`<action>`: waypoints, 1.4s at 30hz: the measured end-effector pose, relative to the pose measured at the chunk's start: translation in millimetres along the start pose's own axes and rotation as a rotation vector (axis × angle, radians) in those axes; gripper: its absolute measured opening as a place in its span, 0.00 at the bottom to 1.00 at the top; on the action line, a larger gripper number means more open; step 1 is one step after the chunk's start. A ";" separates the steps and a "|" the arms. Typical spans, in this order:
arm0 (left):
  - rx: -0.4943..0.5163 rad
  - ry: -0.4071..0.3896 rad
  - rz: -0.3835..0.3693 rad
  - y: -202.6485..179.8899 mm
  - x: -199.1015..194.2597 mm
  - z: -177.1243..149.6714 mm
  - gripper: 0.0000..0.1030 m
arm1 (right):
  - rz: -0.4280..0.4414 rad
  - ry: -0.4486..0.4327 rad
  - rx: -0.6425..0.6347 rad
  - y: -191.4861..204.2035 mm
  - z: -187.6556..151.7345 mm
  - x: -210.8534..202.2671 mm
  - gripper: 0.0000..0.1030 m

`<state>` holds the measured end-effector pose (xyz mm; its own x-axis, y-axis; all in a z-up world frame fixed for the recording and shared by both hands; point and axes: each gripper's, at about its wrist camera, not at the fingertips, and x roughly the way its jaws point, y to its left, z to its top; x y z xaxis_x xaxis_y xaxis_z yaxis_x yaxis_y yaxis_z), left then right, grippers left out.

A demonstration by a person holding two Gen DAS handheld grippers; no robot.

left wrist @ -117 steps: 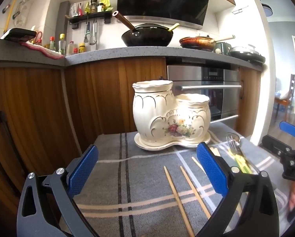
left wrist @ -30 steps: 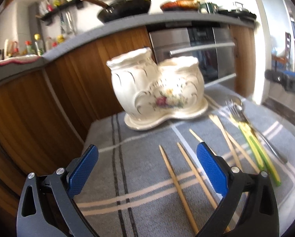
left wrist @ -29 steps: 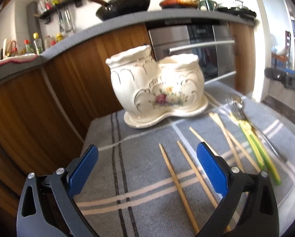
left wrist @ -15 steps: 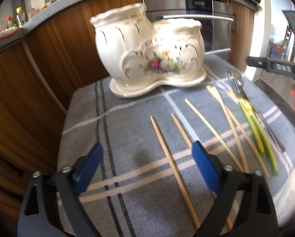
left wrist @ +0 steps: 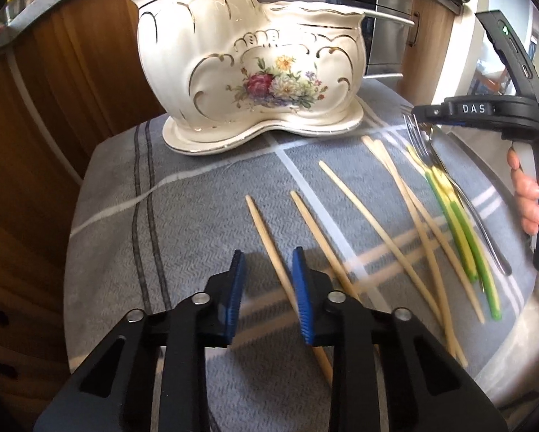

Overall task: Organize utensils
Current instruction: 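Grasp a wooden chopstick with the left tool while the right grasps a fork, then insert the chopstick in the taller pot while the right tool drops the fork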

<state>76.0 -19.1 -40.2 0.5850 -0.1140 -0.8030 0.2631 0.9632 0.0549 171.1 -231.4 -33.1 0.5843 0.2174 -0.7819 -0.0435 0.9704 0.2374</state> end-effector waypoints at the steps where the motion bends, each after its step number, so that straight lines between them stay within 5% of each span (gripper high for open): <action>1: -0.001 -0.002 0.001 3.0 1.7 1.1 0.24 | -0.002 0.011 0.008 -0.9 1.2 3.5 0.26; 8: -0.005 -0.009 -0.008 8.1 9.0 9.7 0.09 | -0.013 -0.005 0.014 -1.2 2.5 1.0 0.04; 17: -0.033 -0.050 -0.076 15.6 3.5 7.7 0.05 | 0.047 -0.177 0.029 1.2 6.5 -36.9 0.04; 31: -0.050 -0.167 -0.109 26.4 -16.0 15.6 0.05 | 0.016 -0.517 -0.066 20.1 12.9 -112.1 0.04; 42: -0.051 -0.367 -0.127 40.6 -56.6 10.8 0.05 | 0.008 -0.766 -0.176 44.8 0.2 -173.1 0.04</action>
<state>61.9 23.8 13.9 0.7883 -0.3037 -0.5351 0.3181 0.9456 -0.0681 68.2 -225.5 113.0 0.9767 0.1540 -0.1495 -0.1405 0.9853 0.0968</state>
